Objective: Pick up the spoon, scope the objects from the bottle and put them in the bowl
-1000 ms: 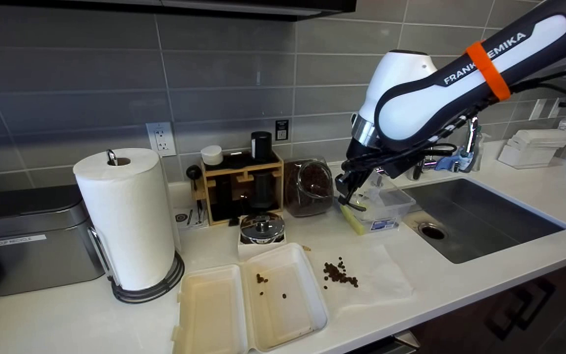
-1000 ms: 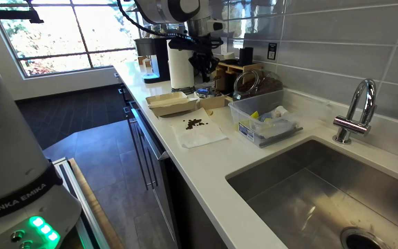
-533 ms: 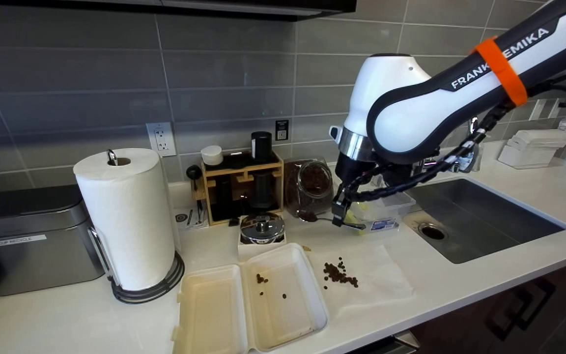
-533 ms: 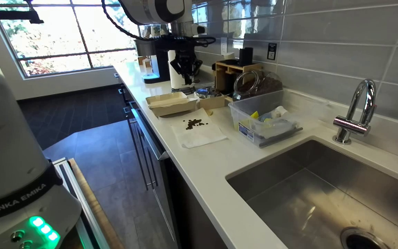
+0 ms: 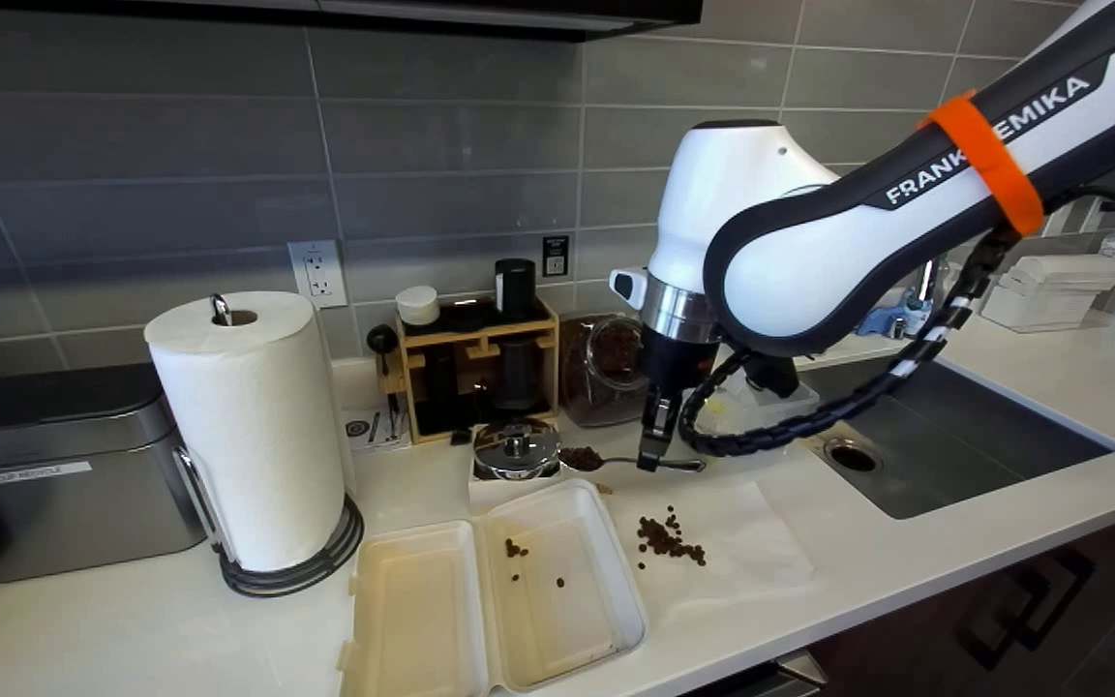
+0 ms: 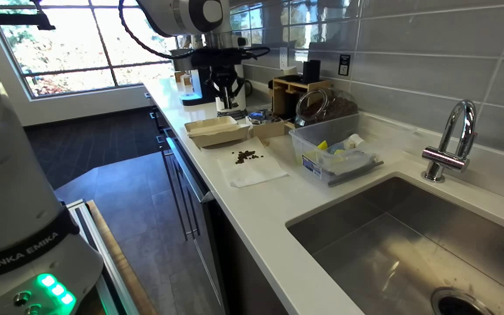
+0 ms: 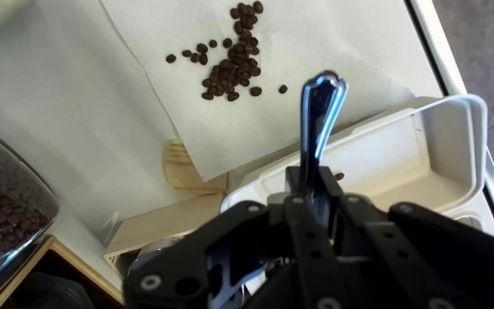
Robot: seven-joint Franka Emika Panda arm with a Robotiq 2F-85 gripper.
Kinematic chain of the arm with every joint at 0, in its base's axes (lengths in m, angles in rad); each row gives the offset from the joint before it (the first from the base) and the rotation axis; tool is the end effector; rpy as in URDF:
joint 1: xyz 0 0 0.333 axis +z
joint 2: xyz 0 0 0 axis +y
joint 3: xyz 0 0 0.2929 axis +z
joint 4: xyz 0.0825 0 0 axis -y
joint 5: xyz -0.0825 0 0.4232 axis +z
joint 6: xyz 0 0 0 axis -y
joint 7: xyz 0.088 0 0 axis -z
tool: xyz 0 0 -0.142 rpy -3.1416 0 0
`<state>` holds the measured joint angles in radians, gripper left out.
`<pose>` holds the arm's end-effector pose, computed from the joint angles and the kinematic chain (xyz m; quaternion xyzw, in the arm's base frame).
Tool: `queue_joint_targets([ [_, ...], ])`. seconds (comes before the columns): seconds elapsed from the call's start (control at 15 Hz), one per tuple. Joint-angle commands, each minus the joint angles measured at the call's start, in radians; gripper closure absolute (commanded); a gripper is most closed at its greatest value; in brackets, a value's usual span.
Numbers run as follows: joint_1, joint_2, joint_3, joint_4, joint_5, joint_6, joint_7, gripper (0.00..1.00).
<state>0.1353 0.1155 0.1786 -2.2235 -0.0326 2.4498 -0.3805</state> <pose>0.5522 0.1796 0.2494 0.9351 0.3498 0.0563 0.0028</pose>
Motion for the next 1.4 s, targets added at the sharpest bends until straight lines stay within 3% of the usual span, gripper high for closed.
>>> queue_joint_targets([
  [0.0,0.000,0.001,0.000,0.002,-0.001,-0.003,-0.001,0.89],
  [0.07,0.000,0.002,0.000,0.003,-0.001,-0.003,-0.002,0.89],
  [0.13,0.000,0.003,0.000,0.004,-0.001,-0.003,-0.003,0.97],
  [0.93,0.003,0.050,0.019,-0.036,-0.036,0.071,-0.185,0.97],
  [1.33,0.035,0.089,0.010,-0.019,-0.206,0.061,-0.110,0.97],
])
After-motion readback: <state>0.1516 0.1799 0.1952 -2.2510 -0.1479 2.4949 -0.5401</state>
